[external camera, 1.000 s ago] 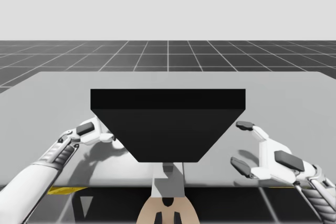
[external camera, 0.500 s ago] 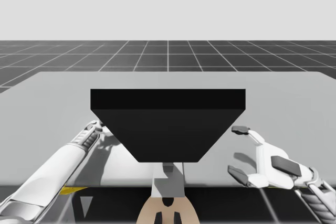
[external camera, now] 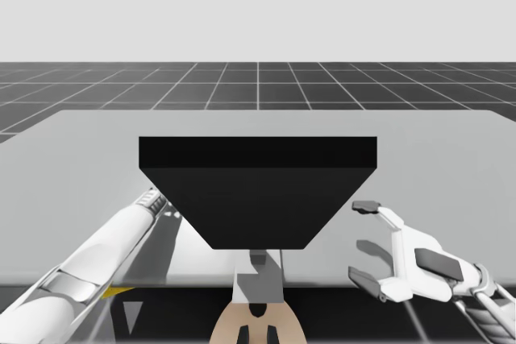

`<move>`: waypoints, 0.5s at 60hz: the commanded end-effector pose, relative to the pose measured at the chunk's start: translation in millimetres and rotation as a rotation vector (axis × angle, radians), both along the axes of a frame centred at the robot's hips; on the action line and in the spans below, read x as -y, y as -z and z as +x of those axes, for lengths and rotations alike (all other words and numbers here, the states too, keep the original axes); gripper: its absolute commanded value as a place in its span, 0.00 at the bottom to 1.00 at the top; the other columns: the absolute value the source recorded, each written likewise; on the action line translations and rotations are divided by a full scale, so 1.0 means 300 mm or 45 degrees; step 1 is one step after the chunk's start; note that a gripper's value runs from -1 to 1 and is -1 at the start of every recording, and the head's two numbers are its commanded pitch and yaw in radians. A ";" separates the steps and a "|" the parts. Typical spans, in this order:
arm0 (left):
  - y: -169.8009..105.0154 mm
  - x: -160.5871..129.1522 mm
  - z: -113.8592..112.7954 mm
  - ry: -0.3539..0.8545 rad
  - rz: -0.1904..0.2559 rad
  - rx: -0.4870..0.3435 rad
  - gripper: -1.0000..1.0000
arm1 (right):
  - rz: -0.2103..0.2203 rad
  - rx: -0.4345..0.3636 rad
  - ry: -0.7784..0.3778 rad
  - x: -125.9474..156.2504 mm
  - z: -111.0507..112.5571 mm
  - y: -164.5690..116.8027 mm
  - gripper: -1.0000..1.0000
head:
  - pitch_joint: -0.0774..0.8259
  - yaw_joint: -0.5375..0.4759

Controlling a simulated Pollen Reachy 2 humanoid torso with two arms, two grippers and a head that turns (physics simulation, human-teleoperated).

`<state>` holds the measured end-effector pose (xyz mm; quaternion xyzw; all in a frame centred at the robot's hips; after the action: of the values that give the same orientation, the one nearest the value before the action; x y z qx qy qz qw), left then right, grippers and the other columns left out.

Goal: Reach around the screen and pick up the object behind it.

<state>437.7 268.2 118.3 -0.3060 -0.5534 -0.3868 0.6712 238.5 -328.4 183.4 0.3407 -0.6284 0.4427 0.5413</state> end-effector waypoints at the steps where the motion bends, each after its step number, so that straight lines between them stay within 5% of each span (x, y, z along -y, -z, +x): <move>1: 0.037 0.000 0.004 0.098 -0.008 -0.105 0.96 | 0.030 0.010 -0.047 -0.002 -0.010 0.004 0.00 | 0.23 0.56; 14: 0.007 -0.033 -0.010 0.094 0.010 -0.077 1.00 | 0.023 0.014 -0.047 0.000 -0.015 0.000 0.00 | 0.23 0.56; 30: -0.079 -0.236 -0.094 -0.036 0.007 0.002 1.00 | 0.026 0.021 -0.037 0.004 -0.018 -0.004 0.00 | 0.22 0.55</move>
<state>418.6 303.2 126.0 -0.2994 -0.5531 -0.3849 0.6755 233.4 -329.3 184.0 0.3378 -0.6249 0.4498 0.5414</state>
